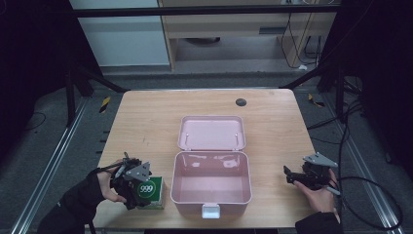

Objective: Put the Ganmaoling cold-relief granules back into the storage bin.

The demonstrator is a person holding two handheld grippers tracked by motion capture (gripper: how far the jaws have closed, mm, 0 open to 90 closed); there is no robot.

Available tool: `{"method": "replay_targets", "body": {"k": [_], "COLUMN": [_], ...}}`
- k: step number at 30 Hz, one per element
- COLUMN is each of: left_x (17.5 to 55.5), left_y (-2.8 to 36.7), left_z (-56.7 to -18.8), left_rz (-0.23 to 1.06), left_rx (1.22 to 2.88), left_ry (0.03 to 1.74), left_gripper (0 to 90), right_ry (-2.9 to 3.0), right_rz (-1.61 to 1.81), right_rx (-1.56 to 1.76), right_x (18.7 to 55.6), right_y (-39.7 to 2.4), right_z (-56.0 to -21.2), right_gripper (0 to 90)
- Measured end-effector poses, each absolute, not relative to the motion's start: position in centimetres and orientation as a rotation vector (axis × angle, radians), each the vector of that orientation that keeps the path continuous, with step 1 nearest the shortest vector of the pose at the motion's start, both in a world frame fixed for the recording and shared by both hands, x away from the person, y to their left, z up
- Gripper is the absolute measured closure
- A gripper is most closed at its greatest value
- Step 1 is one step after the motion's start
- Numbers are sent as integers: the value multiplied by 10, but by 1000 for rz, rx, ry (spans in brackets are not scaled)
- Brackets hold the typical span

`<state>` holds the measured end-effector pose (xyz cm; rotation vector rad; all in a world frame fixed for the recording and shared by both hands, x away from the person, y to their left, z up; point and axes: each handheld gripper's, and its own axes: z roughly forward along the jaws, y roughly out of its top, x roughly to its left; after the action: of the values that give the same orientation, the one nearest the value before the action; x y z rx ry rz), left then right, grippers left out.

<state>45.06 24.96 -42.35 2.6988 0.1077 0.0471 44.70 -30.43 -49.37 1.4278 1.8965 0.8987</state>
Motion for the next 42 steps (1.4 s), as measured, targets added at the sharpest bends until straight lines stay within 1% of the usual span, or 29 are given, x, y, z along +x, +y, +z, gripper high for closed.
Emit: {"method": "replay_targets", "body": {"k": [16,21,29,36,42], "left_x": [455,456,455,456,457], "left_y": [243,241,243,245,245], "left_z": [-445,-447,-445,-440,-422], "left_rz": [4,-9,0,-12,10], "left_rx": [2733,2736,2730,2725,2709], "left_ry": [108,95,108,126,131], "left_gripper": [67,101,132,137,138], "right_ry": [1911,1917,1921,1926,1931], "right_rz": [883,882,883,882,880], "right_rx": [1425,1425,1430,1428,1427], "right_x": [448,448,448,448,448], "right_y": [-303,-303,-303,-303,-303], "right_z": [-495,-495,-496,-496,-496], "right_gripper": [26,26,29,31,32]}}
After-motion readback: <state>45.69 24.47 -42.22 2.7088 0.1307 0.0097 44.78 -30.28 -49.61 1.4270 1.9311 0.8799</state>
